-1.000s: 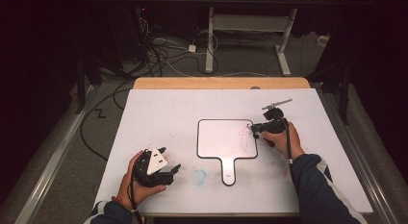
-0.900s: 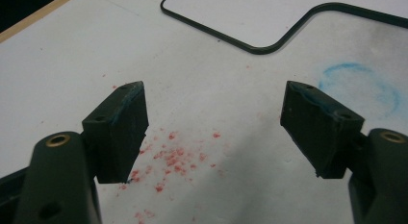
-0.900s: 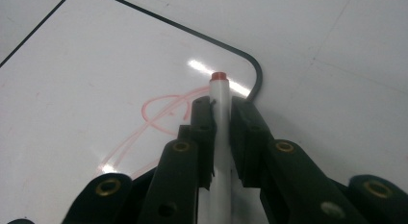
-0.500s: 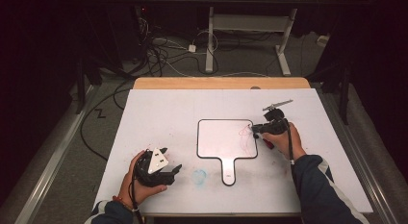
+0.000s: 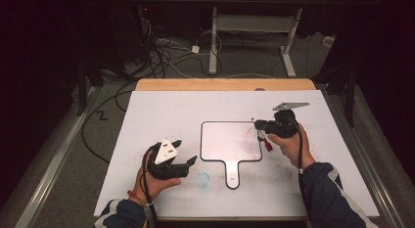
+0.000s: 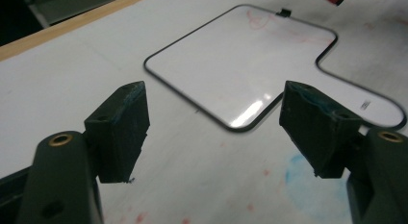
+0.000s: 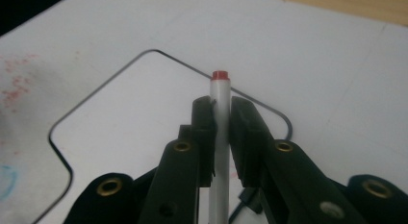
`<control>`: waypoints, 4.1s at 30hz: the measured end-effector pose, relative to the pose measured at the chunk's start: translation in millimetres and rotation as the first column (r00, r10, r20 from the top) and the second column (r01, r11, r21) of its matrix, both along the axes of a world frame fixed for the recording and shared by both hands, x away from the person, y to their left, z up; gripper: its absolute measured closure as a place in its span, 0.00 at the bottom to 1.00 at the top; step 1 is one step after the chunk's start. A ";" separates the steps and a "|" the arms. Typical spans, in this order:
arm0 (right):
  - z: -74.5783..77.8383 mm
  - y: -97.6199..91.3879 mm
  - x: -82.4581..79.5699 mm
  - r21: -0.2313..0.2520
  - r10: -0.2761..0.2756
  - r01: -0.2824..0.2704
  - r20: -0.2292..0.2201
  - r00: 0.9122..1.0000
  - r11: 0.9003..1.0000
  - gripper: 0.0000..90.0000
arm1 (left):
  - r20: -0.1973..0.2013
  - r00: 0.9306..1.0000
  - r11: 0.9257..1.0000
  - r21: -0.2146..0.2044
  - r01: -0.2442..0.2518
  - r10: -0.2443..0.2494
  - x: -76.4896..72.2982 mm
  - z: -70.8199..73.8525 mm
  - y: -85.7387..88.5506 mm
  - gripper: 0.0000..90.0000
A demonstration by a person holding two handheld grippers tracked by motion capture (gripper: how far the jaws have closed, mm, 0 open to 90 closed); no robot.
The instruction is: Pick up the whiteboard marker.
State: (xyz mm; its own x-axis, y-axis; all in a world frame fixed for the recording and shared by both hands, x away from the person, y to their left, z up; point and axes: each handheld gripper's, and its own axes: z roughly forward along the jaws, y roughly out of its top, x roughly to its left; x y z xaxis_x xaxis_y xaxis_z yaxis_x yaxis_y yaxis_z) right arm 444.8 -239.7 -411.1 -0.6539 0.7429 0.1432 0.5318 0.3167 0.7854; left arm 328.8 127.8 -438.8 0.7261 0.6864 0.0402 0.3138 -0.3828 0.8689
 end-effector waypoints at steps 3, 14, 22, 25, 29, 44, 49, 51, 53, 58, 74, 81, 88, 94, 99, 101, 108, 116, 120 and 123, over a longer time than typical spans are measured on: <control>7.4 7.5 -15.4 0.047 0.031 -0.034 0.059 0.998 0.998 0.91 | -0.023 0.998 0.998 -0.037 0.050 -0.051 6.9 4.9 -24.8 0.30; 3.4 43.2 -56.3 0.140 0.129 -0.151 0.152 0.980 0.979 0.91 | -0.066 0.988 0.980 -0.152 0.131 -0.142 16.0 7.2 -84.4 0.33; 6.3 48.8 -69.8 0.200 0.110 -0.152 0.206 0.972 0.968 0.91 | -0.096 0.983 0.967 -0.215 0.135 -0.158 24.7 0.6 -101.0 0.45; 6.2 47.1 -70.1 0.198 0.101 -0.146 0.219 0.970 0.969 0.91 | -0.094 0.982 0.967 -0.214 0.141 -0.164 28.0 1.8 -108.7 0.47; 3.7 41.1 -69.6 0.207 0.083 -0.134 0.240 0.967 0.969 0.91 | -0.081 0.981 0.967 -0.202 0.158 -0.177 33.7 4.6 -118.7 0.60; 5.6 25.9 -74.7 0.202 0.050 -0.112 0.287 0.957 0.973 0.90 | -0.051 0.982 0.974 -0.150 0.172 -0.181 52.8 4.2 -131.5 0.87; 4.7 22.6 -76.4 0.157 0.043 -0.093 0.298 0.954 0.983 0.83 | -0.037 0.982 0.978 -0.110 0.179 -0.184 58.6 1.0 -139.4 0.88; 4.5 20.9 -76.9 0.141 0.033 -0.079 0.300 0.953 0.987 0.77 | -0.034 0.983 0.978 -0.107 0.177 -0.181 62.8 0.2 -142.3 0.88; 4.7 17.0 -78.1 0.124 0.009 -0.049 0.307 0.952 0.991 0.63 | -0.037 0.982 0.977 -0.112 0.179 -0.184 68.6 0.3 -145.2 0.88; 8.2 -1.0 -88.4 0.021 -0.065 0.061 0.318 0.946 0.998 0.52 | -0.037 0.986 0.979 -0.131 0.155 -0.161 86.6 0.0 -154.7 0.88; -22.0 -43.1 -107.8 -0.111 -0.036 0.065 0.248 0.968 0.992 0.47 | -0.080 0.980 0.982 -0.081 0.173 -0.180 105.9 -20.1 -172.2 0.88; -21.9 -39.1 -109.7 -0.122 -0.011 0.042 0.249 0.968 0.992 0.47 | -0.065 0.966 0.963 -0.113 0.243 -0.251 76.9 -25.8 -165.5 0.88; -24.0 -35.9 -109.3 -0.131 0.004 0.030 0.248 0.969 0.991 0.46 | -0.014 0.975 0.974 -0.045 0.221 -0.222 77.7 -24.8 -164.2 0.88; -26.4 -36.4 -108.6 -0.141 0.016 0.020 0.249 0.968 0.990 0.46 | -0.067 0.988 0.985 -0.112 0.128 -0.136 97.3 -27.1 -158.4 0.88; -24.9 -37.3 -110.0 -0.138 0.031 0.005 0.257 0.966 0.990 0.45 | -0.090 0.972 0.969 -0.136 0.204 -0.217 82.8 -28.5 -174.0 0.88; -24.4 -37.2 -110.5 -0.138 0.040 -0.004 0.260 0.965 0.990 0.45 | -0.078 0.962 0.961 -0.110 0.252 -0.262 72.2 -27.9 -183.4 0.88; -26.4 -37.4 -112.2 -0.153 0.050 -0.011 0.253 0.966 0.988 0.45 | -0.072 0.961 0.963 -0.071 0.262 -0.267 66.0 -27.7 -188.1 0.88; -28.7 -35.5 -110.9 -0.174 0.063 -0.019 0.253 0.965 0.985 0.45 | -0.132 0.969 0.977 -0.080 0.198 -0.207 83.7 -29.3 -177.5 0.88; -29.2 -37.9 -109.2 -0.174 0.053 -0.008 0.254 0.966 0.985 0.45 | -0.146 0.959 0.970 -0.069 0.234 -0.242 78.8 -29.1 -180.8 0.88; -29.0 -38.5 -108.8 -0.170 0.047 -0.003 0.253 0.966 0.985 0.45 | -0.135 0.956 0.965 -0.070 0.254 -0.261 78.5 -26.0 -183.3 0.88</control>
